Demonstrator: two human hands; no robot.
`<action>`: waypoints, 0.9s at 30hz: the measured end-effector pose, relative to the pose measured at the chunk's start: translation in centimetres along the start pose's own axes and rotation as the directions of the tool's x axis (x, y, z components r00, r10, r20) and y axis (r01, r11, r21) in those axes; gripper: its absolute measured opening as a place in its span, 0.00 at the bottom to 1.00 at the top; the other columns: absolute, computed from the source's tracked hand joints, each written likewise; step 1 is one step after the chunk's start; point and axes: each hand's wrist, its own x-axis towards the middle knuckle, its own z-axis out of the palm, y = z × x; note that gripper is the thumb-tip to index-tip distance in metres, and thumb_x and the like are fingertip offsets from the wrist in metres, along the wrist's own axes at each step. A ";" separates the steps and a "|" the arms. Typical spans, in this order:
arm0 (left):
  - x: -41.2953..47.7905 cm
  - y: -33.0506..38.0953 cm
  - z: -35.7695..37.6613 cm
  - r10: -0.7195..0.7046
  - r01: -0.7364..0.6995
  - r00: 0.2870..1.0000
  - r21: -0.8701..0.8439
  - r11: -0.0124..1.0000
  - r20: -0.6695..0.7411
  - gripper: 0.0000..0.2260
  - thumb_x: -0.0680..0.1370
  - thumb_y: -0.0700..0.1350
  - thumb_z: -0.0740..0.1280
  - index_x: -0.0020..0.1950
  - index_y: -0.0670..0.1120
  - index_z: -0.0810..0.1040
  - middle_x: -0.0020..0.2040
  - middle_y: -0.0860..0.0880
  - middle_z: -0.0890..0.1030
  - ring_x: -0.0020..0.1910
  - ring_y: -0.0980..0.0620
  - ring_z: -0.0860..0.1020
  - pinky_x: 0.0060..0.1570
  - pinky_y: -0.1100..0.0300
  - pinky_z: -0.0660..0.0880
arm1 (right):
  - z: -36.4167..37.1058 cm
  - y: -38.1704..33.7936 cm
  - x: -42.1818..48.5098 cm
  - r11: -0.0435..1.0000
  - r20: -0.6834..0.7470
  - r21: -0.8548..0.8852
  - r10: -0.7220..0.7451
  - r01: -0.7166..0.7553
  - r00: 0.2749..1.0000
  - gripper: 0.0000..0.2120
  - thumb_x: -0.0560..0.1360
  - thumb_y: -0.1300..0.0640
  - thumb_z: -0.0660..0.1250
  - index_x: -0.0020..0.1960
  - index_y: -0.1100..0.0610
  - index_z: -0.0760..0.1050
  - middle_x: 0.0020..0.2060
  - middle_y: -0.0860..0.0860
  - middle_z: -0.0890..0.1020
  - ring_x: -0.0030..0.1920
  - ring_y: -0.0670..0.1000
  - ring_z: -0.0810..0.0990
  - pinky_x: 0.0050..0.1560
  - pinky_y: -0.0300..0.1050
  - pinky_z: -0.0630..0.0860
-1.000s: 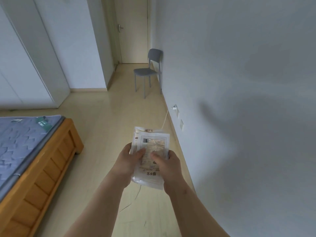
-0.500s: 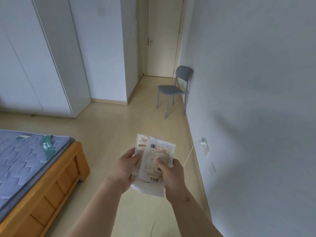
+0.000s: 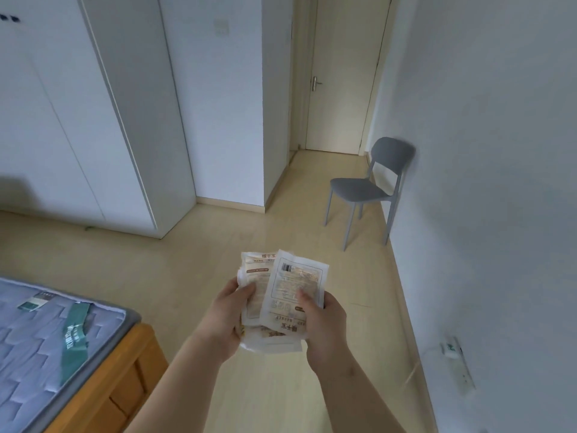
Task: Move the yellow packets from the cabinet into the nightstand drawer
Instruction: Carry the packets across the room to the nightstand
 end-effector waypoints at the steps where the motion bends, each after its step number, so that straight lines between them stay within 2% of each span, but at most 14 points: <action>1: 2.6 0.8 -0.1 0.015 -0.015 1.000 -0.016 1.000 -0.014 0.08 0.81 0.39 0.58 0.57 0.44 0.75 0.45 0.41 0.84 0.42 0.41 0.82 0.45 0.43 0.79 | 1.2 -0.5 2.6 1.000 0.025 0.005 0.012 -0.012 1.000 0.03 0.75 0.61 0.68 0.48 0.60 0.78 0.44 0.57 0.84 0.45 0.58 0.83 0.47 0.55 0.80; 6: 14.4 6.4 0.2 0.076 -0.085 0.992 -0.090 0.992 -0.100 0.10 0.78 0.36 0.62 0.59 0.44 0.74 0.48 0.40 0.84 0.41 0.41 0.83 0.37 0.46 0.80 | 7.4 -4.9 15.9 1.000 0.147 -0.008 0.026 -0.025 0.989 0.05 0.76 0.61 0.66 0.51 0.60 0.76 0.47 0.58 0.83 0.46 0.58 0.83 0.46 0.54 0.79; 10: 21.6 10.7 0.1 0.042 -0.052 0.998 -0.202 0.978 -0.054 0.13 0.80 0.39 0.58 0.62 0.40 0.75 0.54 0.37 0.81 0.48 0.38 0.82 0.40 0.45 0.80 | 13.3 -7.1 24.0 0.998 0.232 -0.051 0.051 -0.040 0.971 0.05 0.76 0.60 0.66 0.52 0.60 0.75 0.47 0.58 0.83 0.46 0.58 0.82 0.45 0.53 0.79; 15: 29.5 15.1 -3.2 -0.028 0.013 0.999 -0.319 0.948 -0.040 0.17 0.78 0.44 0.55 0.60 0.38 0.77 0.56 0.36 0.81 0.50 0.39 0.82 0.45 0.46 0.81 | 20.3 -7.2 32.0 0.989 0.300 -0.101 0.135 -0.109 0.944 0.06 0.76 0.59 0.66 0.52 0.58 0.75 0.47 0.57 0.83 0.48 0.58 0.82 0.49 0.55 0.79; 18: 35.2 17.5 -5.7 -0.003 -0.031 0.995 -0.342 0.939 -0.098 0.15 0.77 0.41 0.56 0.59 0.39 0.76 0.51 0.37 0.83 0.44 0.40 0.83 0.39 0.49 0.81 | 25.1 -7.2 37.3 0.986 0.338 -0.130 0.146 -0.108 0.930 0.05 0.76 0.60 0.66 0.52 0.58 0.76 0.46 0.56 0.83 0.44 0.55 0.83 0.46 0.51 0.80; 22: 43.3 22.3 -9.4 0.072 -0.132 0.978 -0.316 0.940 -0.196 0.13 0.79 0.35 0.57 0.59 0.46 0.74 0.46 0.39 0.83 0.38 0.42 0.84 0.34 0.48 0.81 | 33.0 -8.3 44.0 0.981 0.390 -0.172 0.148 -0.086 0.909 0.04 0.75 0.61 0.67 0.50 0.58 0.78 0.44 0.57 0.84 0.43 0.56 0.83 0.36 0.44 0.79; 23: 45.2 23.8 -10.4 0.080 -0.144 0.974 -0.304 0.942 -0.212 0.13 0.78 0.33 0.58 0.59 0.45 0.74 0.47 0.38 0.83 0.37 0.42 0.84 0.34 0.47 0.81 | 35.0 -8.7 45.7 0.981 0.397 -0.175 0.145 -0.081 0.906 0.04 0.75 0.62 0.67 0.49 0.57 0.78 0.44 0.57 0.84 0.43 0.56 0.83 0.36 0.44 0.79; 25: 48.4 26.5 -12.3 0.091 -0.156 0.970 -0.286 0.945 -0.227 0.13 0.77 0.31 0.60 0.57 0.43 0.75 0.46 0.37 0.83 0.38 0.41 0.84 0.34 0.47 0.81 | 38.9 -9.8 48.7 0.983 0.414 -0.172 0.125 -0.057 0.902 0.03 0.74 0.62 0.67 0.48 0.57 0.78 0.44 0.57 0.84 0.45 0.57 0.83 0.42 0.50 0.81; 27: 51.4 29.0 -14.0 0.064 -0.135 0.969 -0.291 0.947 -0.240 0.12 0.76 0.32 0.61 0.57 0.39 0.76 0.46 0.37 0.83 0.38 0.41 0.84 0.33 0.48 0.81 | 42.8 -10.3 51.5 0.987 0.445 -0.150 0.124 -0.062 0.887 0.03 0.74 0.62 0.68 0.48 0.58 0.78 0.44 0.58 0.84 0.45 0.59 0.84 0.46 0.54 0.81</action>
